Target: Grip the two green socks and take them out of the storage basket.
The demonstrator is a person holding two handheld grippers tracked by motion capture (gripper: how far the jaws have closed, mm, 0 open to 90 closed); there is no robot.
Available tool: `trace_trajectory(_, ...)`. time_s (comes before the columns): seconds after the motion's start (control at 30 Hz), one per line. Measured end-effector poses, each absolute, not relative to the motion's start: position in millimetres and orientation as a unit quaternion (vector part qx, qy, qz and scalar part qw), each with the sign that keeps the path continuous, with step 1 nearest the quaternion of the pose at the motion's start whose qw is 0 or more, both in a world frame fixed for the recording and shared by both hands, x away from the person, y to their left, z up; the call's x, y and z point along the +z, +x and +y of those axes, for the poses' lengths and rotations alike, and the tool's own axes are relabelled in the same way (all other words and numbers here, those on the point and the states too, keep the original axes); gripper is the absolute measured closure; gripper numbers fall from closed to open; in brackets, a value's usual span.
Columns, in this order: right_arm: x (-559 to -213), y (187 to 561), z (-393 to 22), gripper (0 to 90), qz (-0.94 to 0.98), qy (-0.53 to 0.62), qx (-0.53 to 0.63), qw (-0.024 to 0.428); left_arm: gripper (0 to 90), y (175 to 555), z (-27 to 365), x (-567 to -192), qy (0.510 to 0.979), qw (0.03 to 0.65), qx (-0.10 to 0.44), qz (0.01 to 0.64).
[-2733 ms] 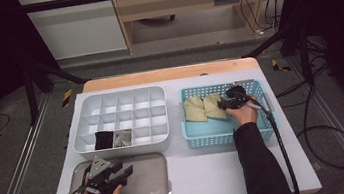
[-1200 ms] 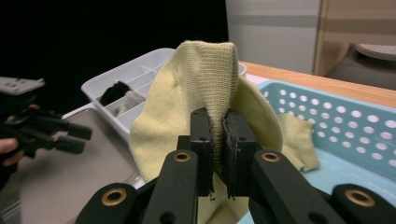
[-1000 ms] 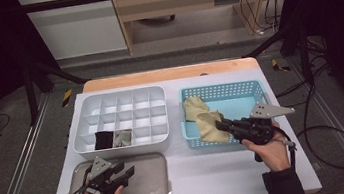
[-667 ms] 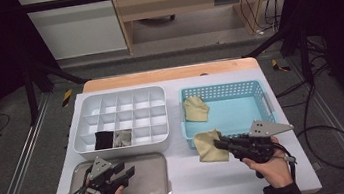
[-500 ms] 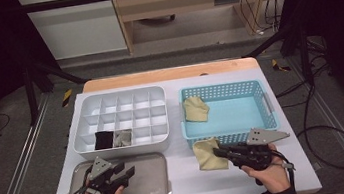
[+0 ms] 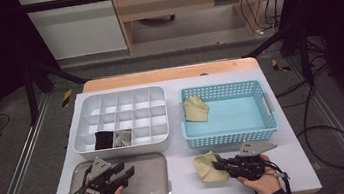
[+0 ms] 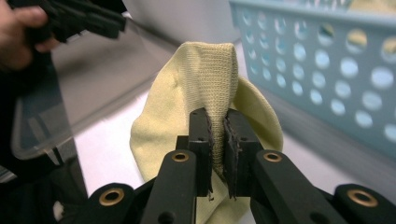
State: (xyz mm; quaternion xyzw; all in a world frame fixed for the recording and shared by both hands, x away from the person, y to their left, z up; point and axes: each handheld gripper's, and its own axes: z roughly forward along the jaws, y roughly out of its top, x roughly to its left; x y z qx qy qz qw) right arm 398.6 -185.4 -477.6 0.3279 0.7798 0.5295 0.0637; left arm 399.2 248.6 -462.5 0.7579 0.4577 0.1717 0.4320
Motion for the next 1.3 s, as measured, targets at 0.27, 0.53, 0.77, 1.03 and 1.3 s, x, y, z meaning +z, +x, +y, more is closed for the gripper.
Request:
trace_trajectory(0.27,-488,400,-183,79.0,0.806,0.333,0.485,0.071,52.6,400,249,-463,0.758,0.430,0.172,0.459)
trace_trajectory(0.53,-484,398,-184,67.0,0.801,0.334,0.492,0.076,50.8,400,249,-463,0.758,0.429,0.172,0.459)
trace_trajectory(0.77,-467,395,-192,61.2,0.779,0.336,0.521,0.095,48.7,400,250,-462,0.758,0.430,0.174,0.459)
trace_trajectory(1.03,-447,400,-195,52.1,0.762,0.340,0.540,0.112,48.5,400,252,-460,0.756,0.430,0.174,0.461)
trace_trajectory(1.3,-423,414,-194,44.4,0.746,0.348,0.551,0.136,48.2,401,253,-460,0.756,0.428,0.174,0.463)
